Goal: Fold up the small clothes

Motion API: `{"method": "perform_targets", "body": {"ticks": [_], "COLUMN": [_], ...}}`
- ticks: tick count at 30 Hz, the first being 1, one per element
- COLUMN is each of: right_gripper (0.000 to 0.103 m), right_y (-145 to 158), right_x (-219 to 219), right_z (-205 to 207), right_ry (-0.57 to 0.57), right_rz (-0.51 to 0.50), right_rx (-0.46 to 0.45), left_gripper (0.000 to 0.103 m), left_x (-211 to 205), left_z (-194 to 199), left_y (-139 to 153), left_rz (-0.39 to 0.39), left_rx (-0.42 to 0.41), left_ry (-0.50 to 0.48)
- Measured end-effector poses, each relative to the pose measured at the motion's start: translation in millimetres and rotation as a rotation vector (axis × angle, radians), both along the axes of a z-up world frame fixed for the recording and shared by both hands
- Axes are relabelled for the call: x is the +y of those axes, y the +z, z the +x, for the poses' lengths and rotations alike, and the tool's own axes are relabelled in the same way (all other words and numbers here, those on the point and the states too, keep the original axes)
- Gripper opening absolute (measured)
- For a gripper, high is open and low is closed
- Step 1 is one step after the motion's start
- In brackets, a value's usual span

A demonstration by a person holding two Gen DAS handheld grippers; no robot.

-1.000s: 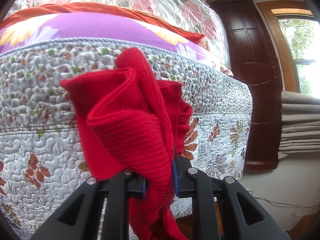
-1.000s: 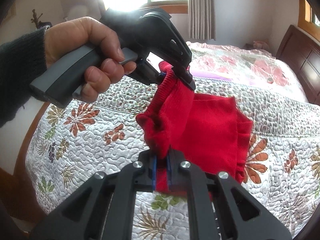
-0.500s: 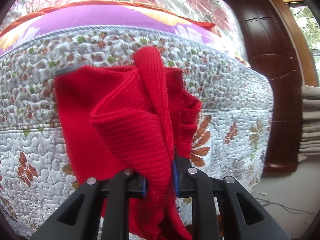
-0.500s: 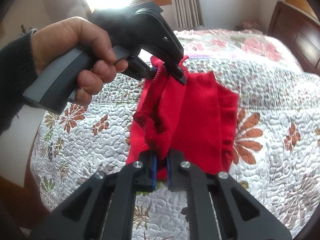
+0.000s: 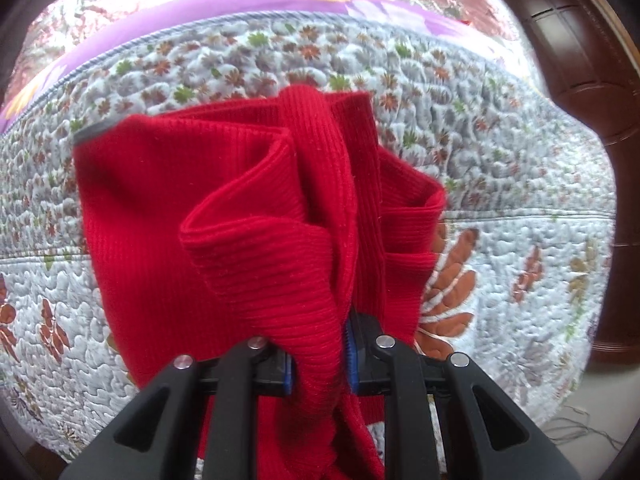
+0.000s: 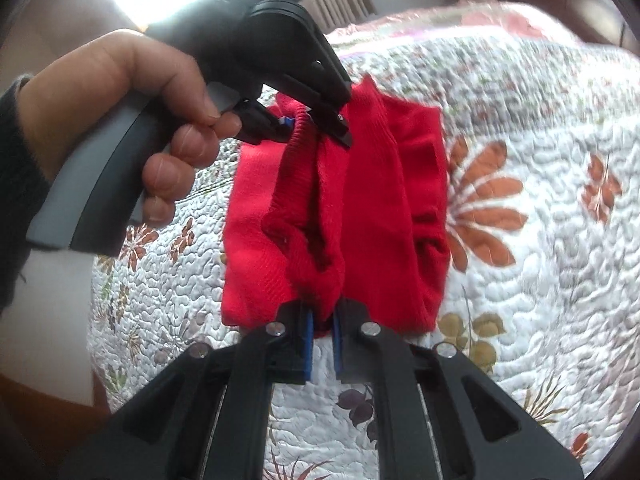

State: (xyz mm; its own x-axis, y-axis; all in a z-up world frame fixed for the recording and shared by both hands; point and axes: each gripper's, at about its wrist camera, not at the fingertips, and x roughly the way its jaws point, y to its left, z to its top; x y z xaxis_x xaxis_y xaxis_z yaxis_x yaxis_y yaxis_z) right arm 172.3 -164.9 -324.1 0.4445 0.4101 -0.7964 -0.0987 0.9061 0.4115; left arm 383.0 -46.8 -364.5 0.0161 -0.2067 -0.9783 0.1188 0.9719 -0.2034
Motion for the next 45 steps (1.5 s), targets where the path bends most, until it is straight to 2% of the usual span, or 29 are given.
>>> {"method": "perform_targets", "body": {"ticks": [5,10,14,20,24,26,27,28,30,31,34,36,40,41,42,45], "right_gripper": [0.006,0.006,0.006,0.005,0.005,0.005,0.005,0.005,0.006,0.008,0.018,0.026,0.029,0.029,0.029,0.03], "right_y": [-19.0,-35.7,-42.3,-43.6,-48.8,-57.2,-62.2,-65.7,-75.7,-79.9,-90.1,-92.6,-80.0,-74.5,-69.2,-57.6], "right_x": [-16.2,-32.4,-41.1,-47.7,-56.7,-62.5,-64.6,-66.7,-71.6,-74.0,-85.5,-96.6,-114.8,-120.5,-126.5,-138.9], "right_z": [-1.4,-2.7,-5.8,-10.4,-15.2,-14.4,-13.6,-13.3,-11.5,-10.7,-11.8,-14.6,-16.1,-12.2,-5.6,27.6], "right_ry": [-0.015,-0.035,-0.042,-0.039,-0.061,-0.077,-0.085,-0.09,-0.094,-0.095,-0.105,-0.121,-0.096,-0.094,-0.1,-0.111], "right_rz": [0.054,0.15,0.194,0.229,0.268,0.303,0.312,0.315,0.342,0.356,0.378,0.4,0.441,0.466,0.495,0.551], "right_rx": [0.037,0.07,0.081,0.08,0.091,0.114,0.125,0.134,0.16,0.174,0.203,0.214,0.204,0.199,0.193,0.166], "left_gripper": [0.019,0.019,0.019,0.019,0.019,0.023,0.029,0.036,0.041,0.046,0.061,0.065,0.069,0.069,0.071,0.071], "left_x": [-16.2,-25.2,-32.5,-46.5,-58.1,-67.0,-68.6,-70.5,-70.8,-67.4,-57.8,-48.8,-23.0,-14.2,3.1,26.0], "left_z": [-3.0,-10.2,-21.7,-40.4,-41.6,-41.2,-40.3,-40.6,-42.5,-43.8,-47.5,-51.1,-56.0,-62.6,-51.9,-71.1], "left_y": [-10.0,-11.0,-8.8,-2.7,-4.1,-8.8,-10.2,-10.3,-5.5,-0.1,19.7,35.7,60.9,66.5,62.2,60.1], "left_rz": [0.065,0.11,0.133,0.207,0.25,0.276,0.274,0.264,0.235,0.201,0.138,0.082,0.012,-0.035,-0.059,-0.106], "left_rx": [-0.024,-0.06,-0.122,-0.22,-0.245,-0.241,-0.239,-0.244,-0.253,-0.264,-0.303,-0.343,-0.397,-0.405,-0.406,-0.404], "left_ry": [-0.004,0.026,0.082,0.087,0.069,0.064,0.062,0.063,0.087,0.113,0.15,0.16,0.167,0.166,0.162,0.139]}}
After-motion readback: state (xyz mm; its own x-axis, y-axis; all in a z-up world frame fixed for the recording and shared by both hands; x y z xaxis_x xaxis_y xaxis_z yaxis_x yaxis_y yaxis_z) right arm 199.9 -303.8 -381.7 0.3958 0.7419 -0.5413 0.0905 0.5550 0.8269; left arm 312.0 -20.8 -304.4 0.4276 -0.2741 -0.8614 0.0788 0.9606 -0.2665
